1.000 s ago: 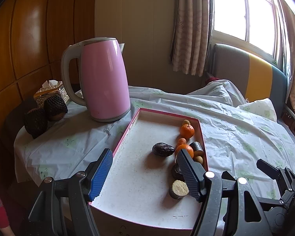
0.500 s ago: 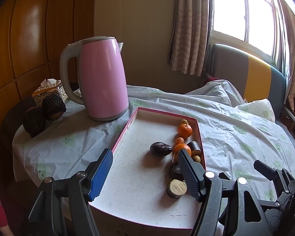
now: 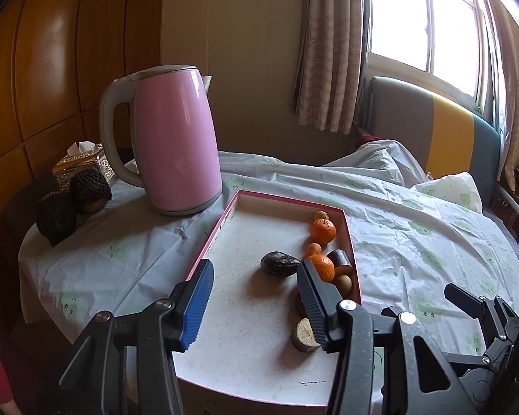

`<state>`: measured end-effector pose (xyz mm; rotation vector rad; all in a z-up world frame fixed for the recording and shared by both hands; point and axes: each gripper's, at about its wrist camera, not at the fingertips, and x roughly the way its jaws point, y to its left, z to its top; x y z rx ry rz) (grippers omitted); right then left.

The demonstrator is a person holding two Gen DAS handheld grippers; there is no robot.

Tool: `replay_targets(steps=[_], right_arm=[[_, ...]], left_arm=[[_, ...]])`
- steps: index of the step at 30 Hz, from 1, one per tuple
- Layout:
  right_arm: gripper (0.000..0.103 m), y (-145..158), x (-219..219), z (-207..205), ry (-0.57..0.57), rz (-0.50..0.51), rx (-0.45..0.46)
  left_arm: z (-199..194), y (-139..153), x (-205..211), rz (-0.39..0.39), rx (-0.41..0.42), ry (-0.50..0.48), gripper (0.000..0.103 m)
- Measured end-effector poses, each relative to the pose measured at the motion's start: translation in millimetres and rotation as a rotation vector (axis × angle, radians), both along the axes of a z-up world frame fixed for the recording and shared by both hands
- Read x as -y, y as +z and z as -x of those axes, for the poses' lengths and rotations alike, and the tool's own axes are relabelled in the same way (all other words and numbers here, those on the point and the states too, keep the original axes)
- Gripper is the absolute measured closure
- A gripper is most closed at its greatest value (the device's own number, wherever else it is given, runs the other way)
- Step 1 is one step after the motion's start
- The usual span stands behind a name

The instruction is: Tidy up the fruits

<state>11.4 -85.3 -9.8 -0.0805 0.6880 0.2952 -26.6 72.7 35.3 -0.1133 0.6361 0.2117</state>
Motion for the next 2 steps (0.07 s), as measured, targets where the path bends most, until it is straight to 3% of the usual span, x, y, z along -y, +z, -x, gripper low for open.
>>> replay_targets(steps=[2], right_arm=[[0.011, -0.8, 0.4, -1.0, -0.001, 0.0, -0.003]], left_arm=[[-1.6, -0.5, 0.4, 0.004, -0.008, -0.005, 0.052]])
